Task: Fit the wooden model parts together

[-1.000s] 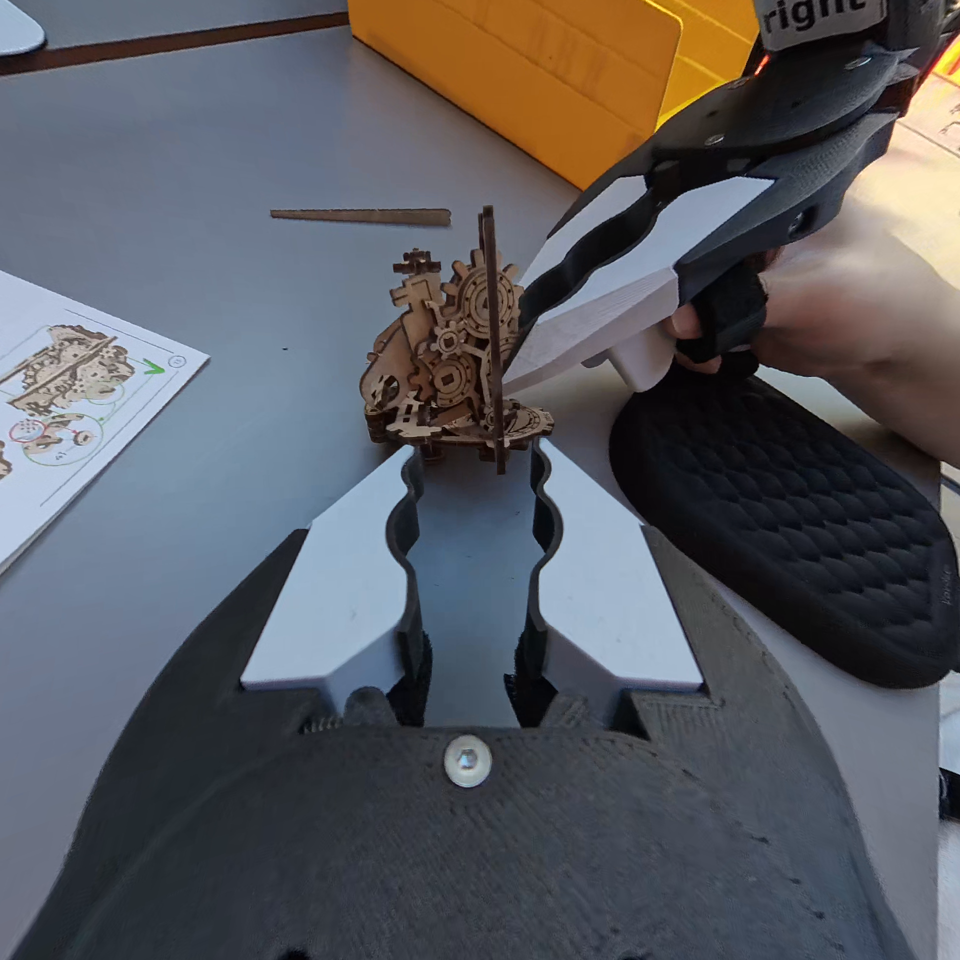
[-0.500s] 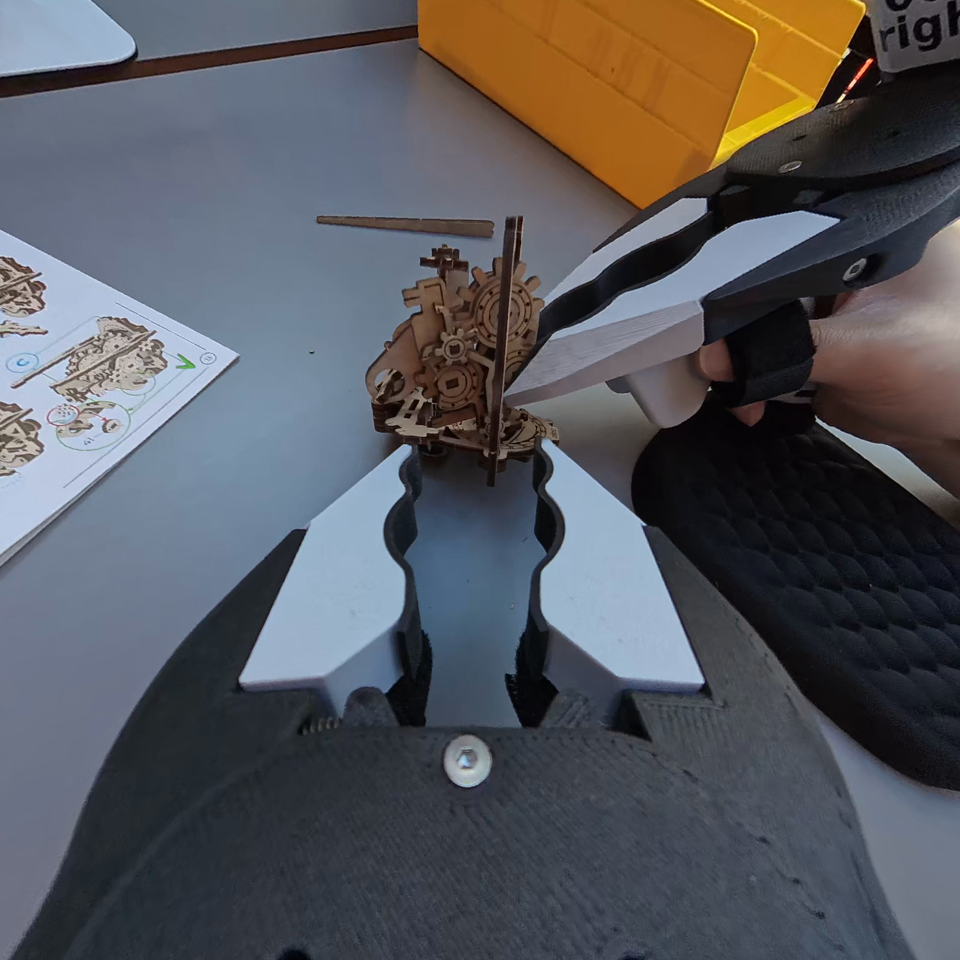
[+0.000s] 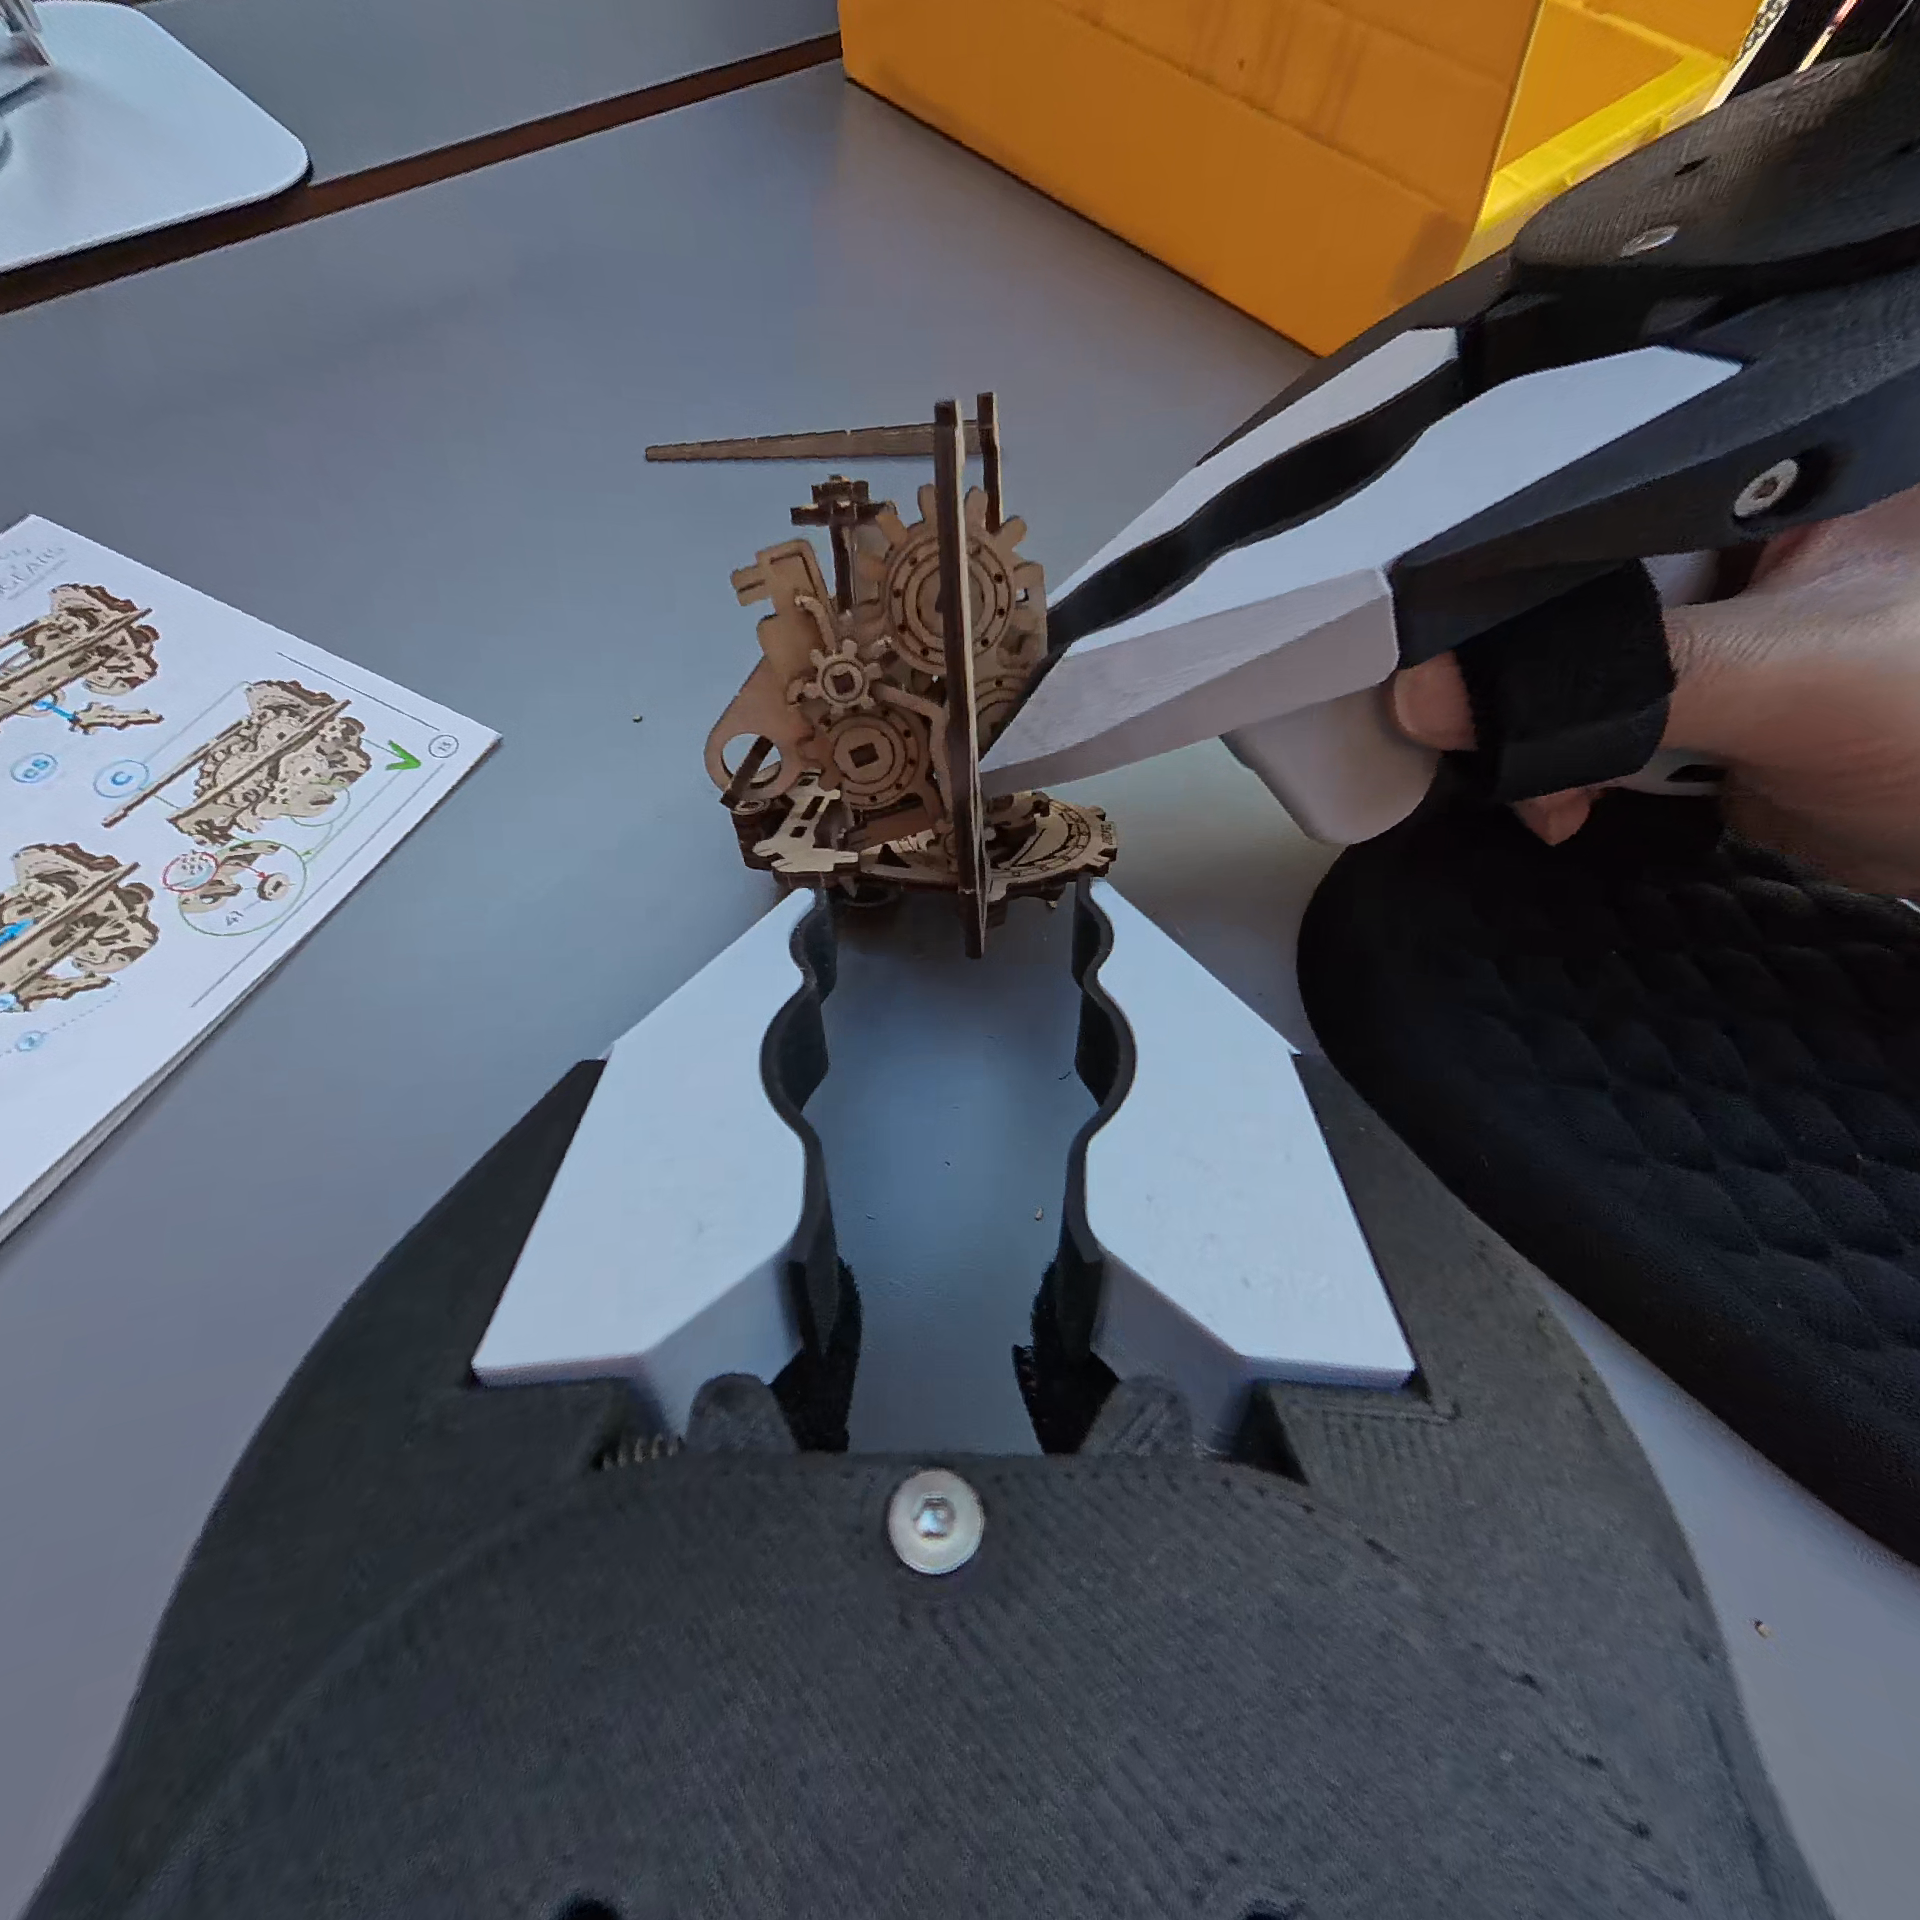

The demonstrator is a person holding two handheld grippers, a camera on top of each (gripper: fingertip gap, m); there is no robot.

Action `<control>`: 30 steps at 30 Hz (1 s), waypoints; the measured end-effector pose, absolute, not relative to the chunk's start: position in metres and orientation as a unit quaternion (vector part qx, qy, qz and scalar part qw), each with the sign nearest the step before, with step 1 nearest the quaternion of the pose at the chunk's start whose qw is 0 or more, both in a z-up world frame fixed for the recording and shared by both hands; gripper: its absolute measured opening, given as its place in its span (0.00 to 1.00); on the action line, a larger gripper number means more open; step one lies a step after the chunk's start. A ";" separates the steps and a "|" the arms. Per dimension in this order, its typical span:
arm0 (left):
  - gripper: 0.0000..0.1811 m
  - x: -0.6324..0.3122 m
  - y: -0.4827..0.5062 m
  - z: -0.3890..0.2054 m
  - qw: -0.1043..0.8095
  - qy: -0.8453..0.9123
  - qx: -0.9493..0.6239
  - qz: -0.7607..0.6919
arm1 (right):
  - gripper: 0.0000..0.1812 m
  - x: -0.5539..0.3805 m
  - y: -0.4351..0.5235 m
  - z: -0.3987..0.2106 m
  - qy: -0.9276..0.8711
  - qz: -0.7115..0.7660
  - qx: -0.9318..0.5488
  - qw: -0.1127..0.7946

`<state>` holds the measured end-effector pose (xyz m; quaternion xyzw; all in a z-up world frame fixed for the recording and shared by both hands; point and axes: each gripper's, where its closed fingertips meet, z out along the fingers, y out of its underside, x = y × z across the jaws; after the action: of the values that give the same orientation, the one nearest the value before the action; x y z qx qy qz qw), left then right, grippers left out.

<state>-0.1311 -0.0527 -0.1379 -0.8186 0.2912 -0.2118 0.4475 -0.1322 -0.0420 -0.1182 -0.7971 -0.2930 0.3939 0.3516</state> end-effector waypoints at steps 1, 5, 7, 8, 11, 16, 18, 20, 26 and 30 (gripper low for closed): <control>0.25 -0.131 -0.053 -0.138 0.448 0.292 -0.819 -0.210 | 0.06 -0.132 -0.042 -0.118 -0.297 0.385 -0.797 0.358; 0.24 -0.131 -0.053 -0.139 0.449 0.296 -0.819 -0.201 | 0.06 -0.132 -0.043 -0.118 -0.307 0.362 -0.795 0.376; 0.24 -0.130 -0.053 -0.139 0.448 0.296 -0.819 -0.201 | 0.06 -0.132 -0.043 -0.118 -0.309 0.357 -0.795 0.381; 0.24 -0.131 -0.053 -0.139 0.448 0.295 -0.819 -0.203 | 0.06 -0.132 -0.043 -0.118 -0.311 0.354 -0.794 0.383; 0.24 -0.130 -0.052 -0.139 0.447 0.294 -0.820 -0.205 | 0.07 -0.132 -0.042 -0.119 -0.313 0.347 -0.795 0.388; 0.24 -0.130 -0.051 -0.139 0.447 0.290 -0.821 -0.205 | 0.07 -0.131 -0.041 -0.119 -0.301 0.361 -0.798 0.378; 0.23 -0.131 -0.051 -0.139 0.446 0.286 -0.822 -0.208 | 0.07 -0.131 -0.041 -0.119 -0.299 0.366 -0.799 0.372; 0.23 -0.132 -0.050 -0.139 0.445 0.282 -0.823 -0.211 | 0.07 -0.131 -0.040 -0.120 -0.299 0.366 -0.801 0.369; 0.23 -0.132 -0.049 -0.136 0.438 0.257 -0.826 -0.246 | 0.06 -0.132 -0.039 -0.119 -0.289 0.373 -0.802 0.366; 0.24 -0.132 -0.047 -0.133 0.434 0.228 -0.827 -0.274 | 0.07 -0.132 -0.039 -0.120 -0.290 0.368 -0.804 0.368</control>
<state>-0.1323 -0.0465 -0.1328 -0.8272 0.2280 -0.2745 0.4341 -0.1322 -0.0389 -0.1204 -0.8036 -0.2896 0.3677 0.3675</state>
